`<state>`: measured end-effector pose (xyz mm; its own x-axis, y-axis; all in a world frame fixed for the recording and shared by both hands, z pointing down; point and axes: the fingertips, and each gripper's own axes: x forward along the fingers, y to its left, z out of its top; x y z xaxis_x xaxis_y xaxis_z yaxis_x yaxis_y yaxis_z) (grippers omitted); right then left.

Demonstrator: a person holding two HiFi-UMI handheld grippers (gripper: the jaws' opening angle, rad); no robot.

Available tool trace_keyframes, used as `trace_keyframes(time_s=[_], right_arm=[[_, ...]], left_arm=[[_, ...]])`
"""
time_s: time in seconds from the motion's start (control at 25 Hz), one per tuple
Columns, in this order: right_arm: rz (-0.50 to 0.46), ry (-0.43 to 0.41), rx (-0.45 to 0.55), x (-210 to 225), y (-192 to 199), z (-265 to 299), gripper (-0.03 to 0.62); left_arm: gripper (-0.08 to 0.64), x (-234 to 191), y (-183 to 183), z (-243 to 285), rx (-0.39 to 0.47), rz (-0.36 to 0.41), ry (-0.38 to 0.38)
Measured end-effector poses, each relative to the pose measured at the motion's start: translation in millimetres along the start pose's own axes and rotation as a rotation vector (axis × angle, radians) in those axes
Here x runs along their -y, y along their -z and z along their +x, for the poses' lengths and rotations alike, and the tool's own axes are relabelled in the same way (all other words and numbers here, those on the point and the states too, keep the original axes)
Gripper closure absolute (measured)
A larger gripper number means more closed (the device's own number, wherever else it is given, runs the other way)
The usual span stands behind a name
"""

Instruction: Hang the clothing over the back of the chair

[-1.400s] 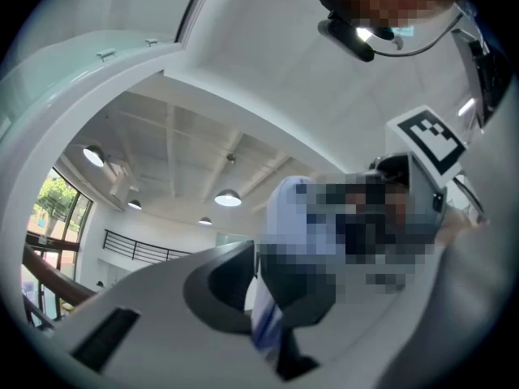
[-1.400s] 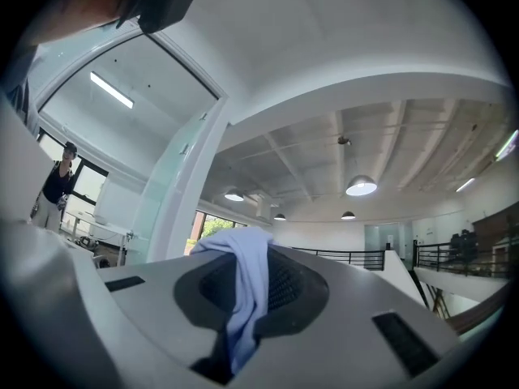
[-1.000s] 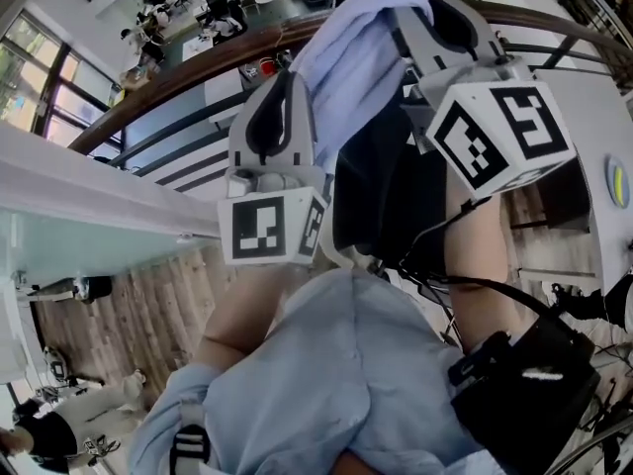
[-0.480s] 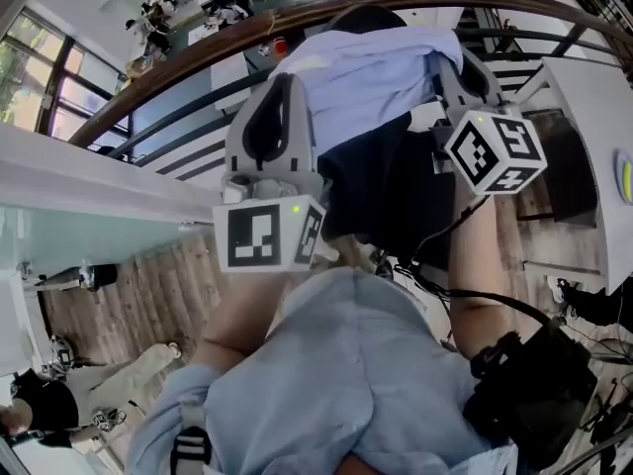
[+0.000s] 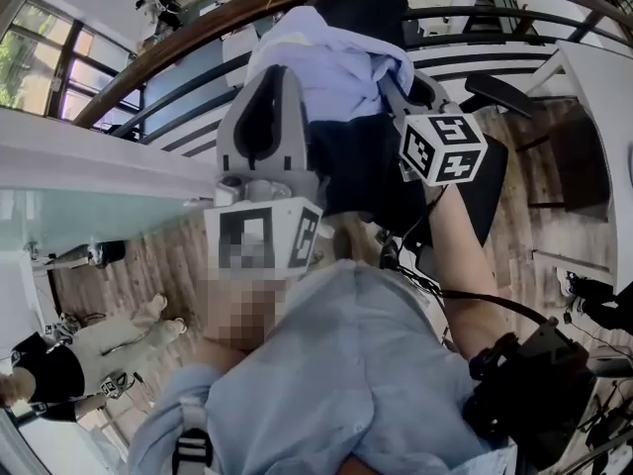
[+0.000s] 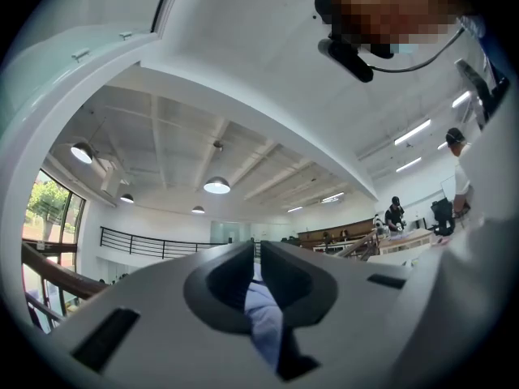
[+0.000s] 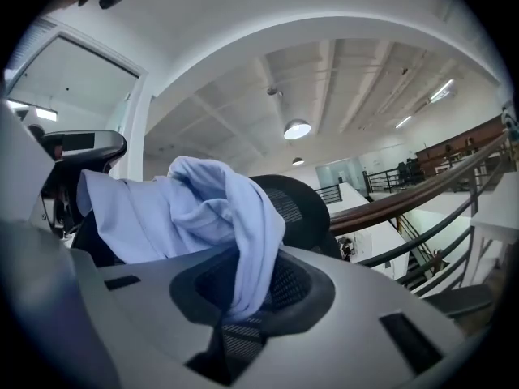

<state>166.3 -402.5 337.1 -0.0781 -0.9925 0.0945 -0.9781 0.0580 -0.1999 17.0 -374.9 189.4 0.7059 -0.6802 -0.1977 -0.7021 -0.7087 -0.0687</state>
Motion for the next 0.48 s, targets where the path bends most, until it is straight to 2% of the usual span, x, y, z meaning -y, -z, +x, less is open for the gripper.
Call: trace_keyframes(time_s=[0.08,0.28,0.4,0.48], right_arm=[[0.007,-0.019,-0.002,1.4,-1.0,-2.6,0.486],[0.061,-0.062,0.031,8.5,-4.4,-21.5,0.331],[0.121,-0.072,0.056,19.3,-6.2,-29.9,0.297],[0.127,-0.061,0.073,19.2,-10.3,-38.0,0.296]], left_arm=[[0.534,4.1,1.0,-1.7,-0.007,0.000,-0.005],[0.534,15.0,0.7,-10.7,-0.009,-0.006,-0.013],[0.534,21.9,-0.6,-8.6,-0.006,-0.014,-0.005],[0.534,24.9,-1.0,-12.1,-0.003,-0.019,0.003]])
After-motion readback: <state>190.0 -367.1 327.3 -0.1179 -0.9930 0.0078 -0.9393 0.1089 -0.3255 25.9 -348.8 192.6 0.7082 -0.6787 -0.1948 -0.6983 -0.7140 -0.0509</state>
